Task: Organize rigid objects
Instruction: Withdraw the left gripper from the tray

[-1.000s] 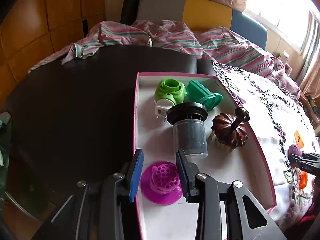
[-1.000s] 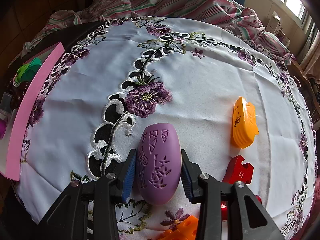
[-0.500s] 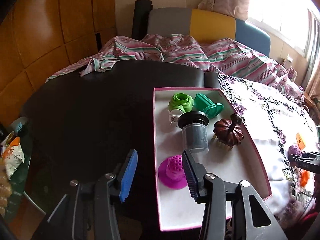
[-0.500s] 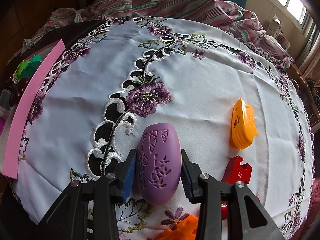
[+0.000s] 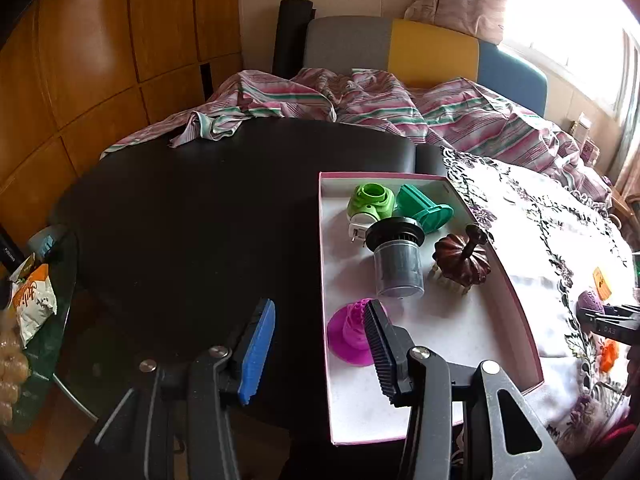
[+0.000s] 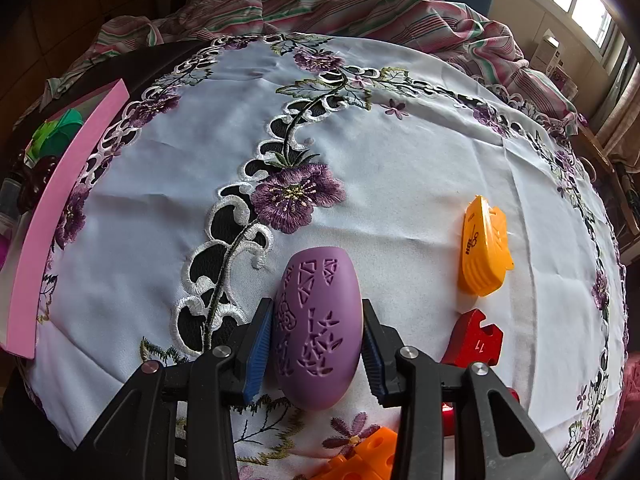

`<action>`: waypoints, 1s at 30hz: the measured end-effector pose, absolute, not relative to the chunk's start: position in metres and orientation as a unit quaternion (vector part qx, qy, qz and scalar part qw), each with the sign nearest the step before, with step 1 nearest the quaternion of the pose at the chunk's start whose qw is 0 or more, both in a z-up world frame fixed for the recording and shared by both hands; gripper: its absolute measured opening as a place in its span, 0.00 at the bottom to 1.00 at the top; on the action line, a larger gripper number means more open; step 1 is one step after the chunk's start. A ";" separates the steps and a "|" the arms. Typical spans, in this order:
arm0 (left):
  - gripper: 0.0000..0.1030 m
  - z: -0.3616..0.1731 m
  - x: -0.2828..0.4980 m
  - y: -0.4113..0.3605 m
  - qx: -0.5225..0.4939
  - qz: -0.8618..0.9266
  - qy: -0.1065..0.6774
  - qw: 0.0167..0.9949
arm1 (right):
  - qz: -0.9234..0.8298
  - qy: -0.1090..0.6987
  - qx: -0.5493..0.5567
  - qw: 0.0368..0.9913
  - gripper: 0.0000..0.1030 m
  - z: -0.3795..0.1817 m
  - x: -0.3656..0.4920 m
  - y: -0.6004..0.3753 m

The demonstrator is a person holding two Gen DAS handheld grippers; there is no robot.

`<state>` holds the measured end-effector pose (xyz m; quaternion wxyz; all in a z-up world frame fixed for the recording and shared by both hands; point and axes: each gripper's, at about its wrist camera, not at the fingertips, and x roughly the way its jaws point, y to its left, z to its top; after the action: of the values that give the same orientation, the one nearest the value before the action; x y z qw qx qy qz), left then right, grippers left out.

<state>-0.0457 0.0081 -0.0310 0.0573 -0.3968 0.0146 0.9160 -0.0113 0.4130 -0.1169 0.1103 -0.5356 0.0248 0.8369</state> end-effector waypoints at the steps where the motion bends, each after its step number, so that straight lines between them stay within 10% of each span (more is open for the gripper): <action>1: 0.46 -0.031 -0.046 0.007 -0.397 0.916 0.014 0.057 | 0.837 0.025 -0.536 0.110 0.39 -0.117 -0.011 0.413; 30: 0.46 -0.034 -0.038 -0.013 -0.401 0.915 -0.004 0.042 | 0.831 0.046 -0.540 0.124 0.39 -0.111 -0.014 0.406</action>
<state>-0.0378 -0.0126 -0.0342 0.0423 -0.4013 -0.0040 0.9149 -0.0139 0.4061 -0.1113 0.1238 -0.5399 0.0463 0.8313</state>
